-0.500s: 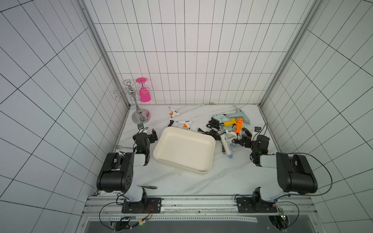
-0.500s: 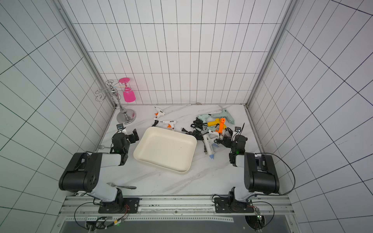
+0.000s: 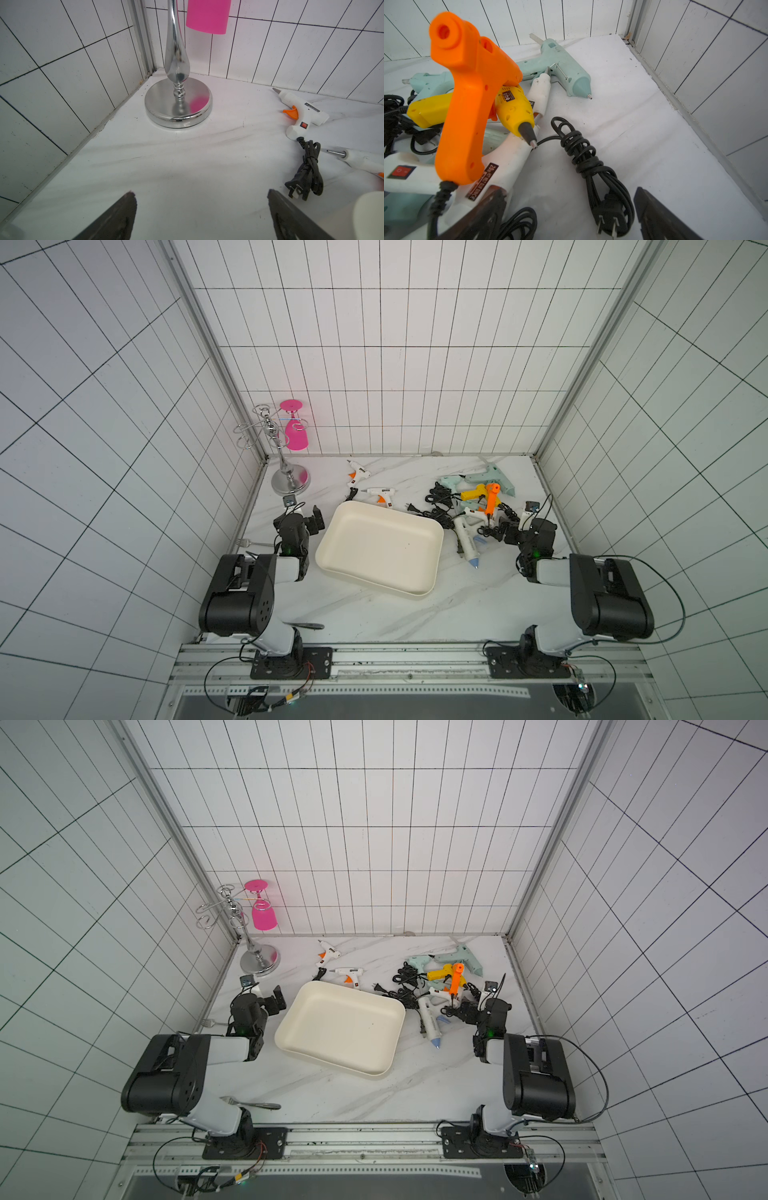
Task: Put the hot melt glue gun into the storage box
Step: Adjust the storage box at the center of the board.
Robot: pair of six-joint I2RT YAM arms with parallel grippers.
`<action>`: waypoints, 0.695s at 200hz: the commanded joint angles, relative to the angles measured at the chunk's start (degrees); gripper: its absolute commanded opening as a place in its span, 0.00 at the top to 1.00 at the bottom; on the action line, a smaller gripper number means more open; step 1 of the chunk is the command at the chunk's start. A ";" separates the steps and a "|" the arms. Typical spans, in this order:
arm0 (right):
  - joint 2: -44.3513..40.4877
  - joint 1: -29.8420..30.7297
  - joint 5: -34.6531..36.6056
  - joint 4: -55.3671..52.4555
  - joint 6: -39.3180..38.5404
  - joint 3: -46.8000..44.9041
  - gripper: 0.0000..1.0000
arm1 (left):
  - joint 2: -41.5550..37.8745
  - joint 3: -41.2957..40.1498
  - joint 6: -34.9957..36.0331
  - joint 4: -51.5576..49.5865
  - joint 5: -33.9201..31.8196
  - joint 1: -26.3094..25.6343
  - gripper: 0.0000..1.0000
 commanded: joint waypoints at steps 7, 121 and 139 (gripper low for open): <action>-0.75 -0.62 1.91 1.23 2.06 1.69 0.01 | -0.14 0.78 -0.05 0.57 0.46 0.09 0.01; -23.78 9.63 7.15 -72.15 17.75 28.40 0.01 | -18.25 32.24 -26.02 -78.19 -21.98 -18.10 0.02; -24.44 13.85 5.78 -74.95 17.74 28.41 0.01 | -20.11 36.35 -41.50 -96.77 -14.03 -21.23 0.02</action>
